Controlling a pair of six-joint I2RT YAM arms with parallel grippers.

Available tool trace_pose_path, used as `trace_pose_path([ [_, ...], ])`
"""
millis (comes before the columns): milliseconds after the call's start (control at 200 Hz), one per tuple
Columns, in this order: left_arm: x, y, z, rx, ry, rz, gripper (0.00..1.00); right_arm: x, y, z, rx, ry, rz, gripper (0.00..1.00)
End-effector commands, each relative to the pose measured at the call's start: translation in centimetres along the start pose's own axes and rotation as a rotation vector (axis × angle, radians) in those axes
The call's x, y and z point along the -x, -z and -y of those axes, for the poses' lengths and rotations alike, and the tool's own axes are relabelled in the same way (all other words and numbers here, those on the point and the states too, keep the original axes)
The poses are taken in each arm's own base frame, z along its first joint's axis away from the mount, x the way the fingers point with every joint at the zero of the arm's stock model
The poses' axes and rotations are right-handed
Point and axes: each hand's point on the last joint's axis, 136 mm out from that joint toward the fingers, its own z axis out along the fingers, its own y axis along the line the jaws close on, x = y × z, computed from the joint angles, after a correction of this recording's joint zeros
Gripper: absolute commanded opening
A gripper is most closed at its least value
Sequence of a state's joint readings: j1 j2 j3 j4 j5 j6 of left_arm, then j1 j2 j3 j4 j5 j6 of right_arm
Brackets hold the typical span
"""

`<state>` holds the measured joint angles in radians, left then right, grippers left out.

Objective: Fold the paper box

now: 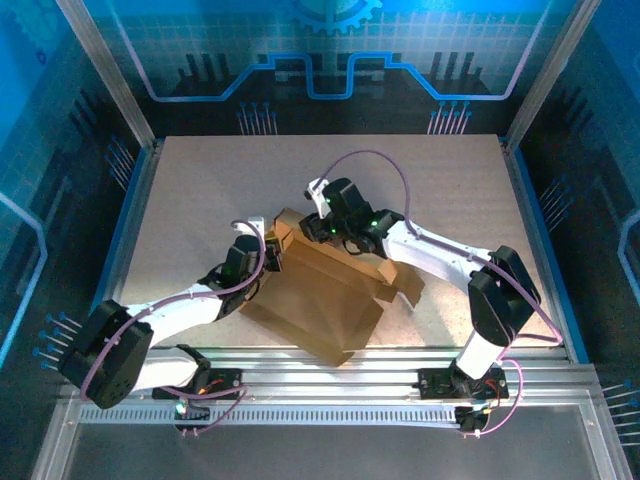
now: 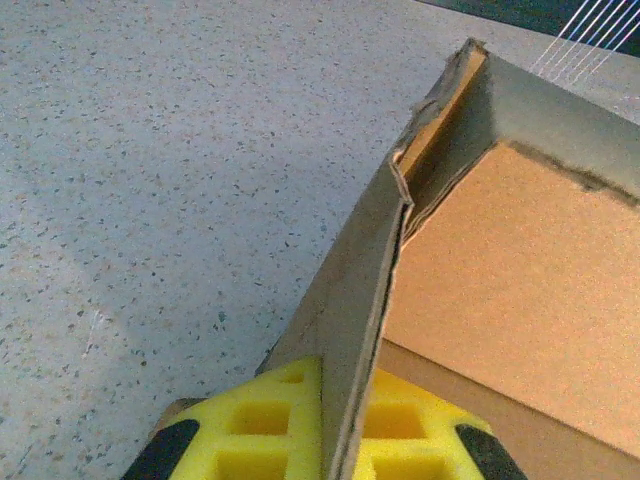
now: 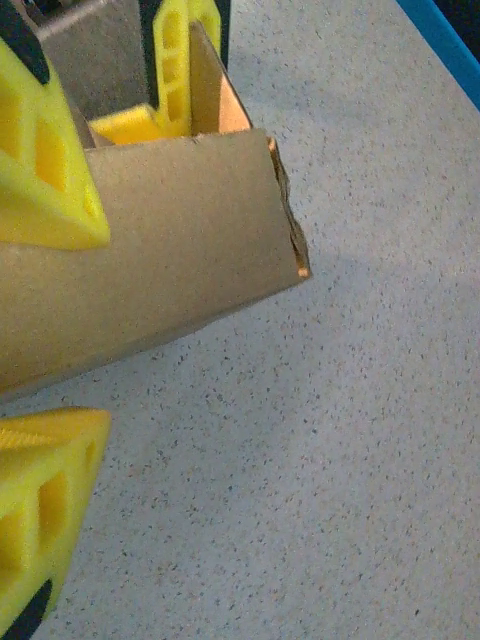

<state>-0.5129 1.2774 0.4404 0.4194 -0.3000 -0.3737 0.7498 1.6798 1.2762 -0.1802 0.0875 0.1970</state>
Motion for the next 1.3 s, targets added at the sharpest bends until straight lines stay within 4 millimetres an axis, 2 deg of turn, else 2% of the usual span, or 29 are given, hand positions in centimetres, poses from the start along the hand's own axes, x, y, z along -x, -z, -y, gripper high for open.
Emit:
trace_pose_path([
  [0, -8.6, 0.2, -2.5, 0.044, -0.079, -0.311, 0.07, -0.7, -0.3, 0.0, 0.052, 0.045, -0.063, 0.46],
  [220, -8.8, 0.1, -2.5, 0.043, -0.088, -0.324, 0.07, -0.3, -0.3, 0.6, 0.104, 0.012, -0.062, 0.46],
  [470, -8.9, 0.0, -2.2, 0.023, -0.097, -0.329, 0.07, 2.4, 0.2, 0.5, 0.22, -0.043, -0.013, 0.48],
  [781, -9.0, 0.1, -2.0, 0.01, -0.099, -0.326, 0.07, 3.0, -2.7, 1.8, 0.301, -0.127, -0.008, 0.48],
  [1081, -9.0, 0.1, -2.0, 0.01, -0.101, -0.331, 0.07, 3.7, -4.7, 1.9, 0.337, -0.196, 0.049, 0.53],
  [1296, -9.0, 0.1, -2.0, 0.009, -0.103, -0.335, 0.07, 3.9, -6.1, 1.0, 0.391, -0.226, 0.06, 0.57],
])
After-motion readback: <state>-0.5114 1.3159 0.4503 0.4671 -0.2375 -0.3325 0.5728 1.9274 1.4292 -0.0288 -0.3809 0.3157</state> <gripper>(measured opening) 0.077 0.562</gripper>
